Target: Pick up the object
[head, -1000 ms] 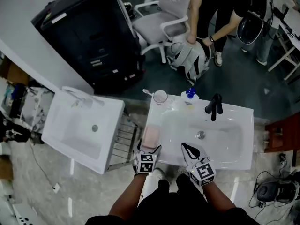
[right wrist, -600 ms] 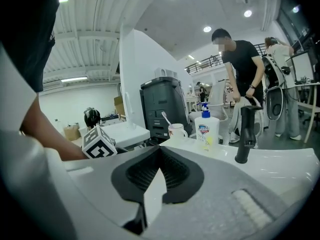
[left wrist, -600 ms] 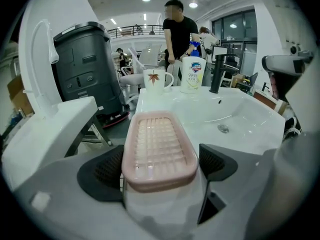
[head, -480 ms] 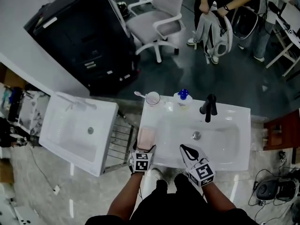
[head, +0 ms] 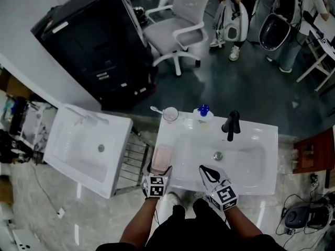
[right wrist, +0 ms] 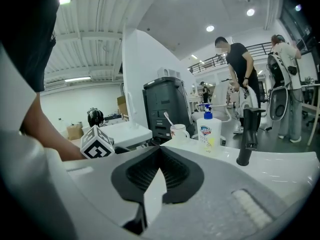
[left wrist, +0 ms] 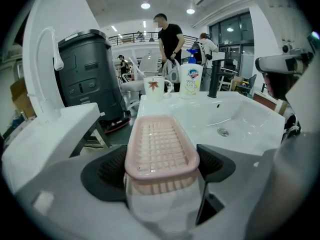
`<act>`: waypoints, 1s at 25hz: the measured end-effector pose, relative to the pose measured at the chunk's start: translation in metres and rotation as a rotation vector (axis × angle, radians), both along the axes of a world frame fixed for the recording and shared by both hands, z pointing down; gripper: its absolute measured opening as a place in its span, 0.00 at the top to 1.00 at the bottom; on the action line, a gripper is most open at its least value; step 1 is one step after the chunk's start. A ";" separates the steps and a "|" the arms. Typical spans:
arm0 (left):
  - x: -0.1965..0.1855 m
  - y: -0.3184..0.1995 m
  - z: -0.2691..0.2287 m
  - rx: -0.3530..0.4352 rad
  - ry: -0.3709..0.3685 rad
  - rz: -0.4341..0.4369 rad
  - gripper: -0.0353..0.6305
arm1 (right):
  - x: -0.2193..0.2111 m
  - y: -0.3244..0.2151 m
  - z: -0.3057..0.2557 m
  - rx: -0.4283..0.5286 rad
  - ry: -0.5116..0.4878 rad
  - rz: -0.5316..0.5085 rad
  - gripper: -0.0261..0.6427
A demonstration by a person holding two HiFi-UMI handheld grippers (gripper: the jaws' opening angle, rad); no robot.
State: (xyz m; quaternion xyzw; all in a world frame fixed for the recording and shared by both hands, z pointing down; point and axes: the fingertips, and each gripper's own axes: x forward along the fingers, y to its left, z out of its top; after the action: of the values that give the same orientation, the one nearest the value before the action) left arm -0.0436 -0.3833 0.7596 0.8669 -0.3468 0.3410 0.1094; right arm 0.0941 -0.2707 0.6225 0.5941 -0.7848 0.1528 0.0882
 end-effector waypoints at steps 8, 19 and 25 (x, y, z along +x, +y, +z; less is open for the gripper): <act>0.004 0.002 -0.050 0.084 0.073 -0.013 0.26 | 0.002 0.004 -0.006 0.017 0.013 0.000 0.96; 0.015 -0.014 -0.153 0.245 0.245 -0.055 0.26 | 0.015 -0.011 -0.032 0.099 0.047 0.002 0.96; 0.021 -0.016 -0.202 0.321 0.319 -0.050 0.26 | 0.038 -0.024 -0.059 0.171 0.061 0.055 0.96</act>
State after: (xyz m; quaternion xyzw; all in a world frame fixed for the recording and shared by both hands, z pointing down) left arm -0.0230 -0.3993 0.5578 0.9072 -0.3965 0.1372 0.0319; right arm 0.1321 -0.2949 0.5636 0.6250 -0.7754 0.0695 0.0566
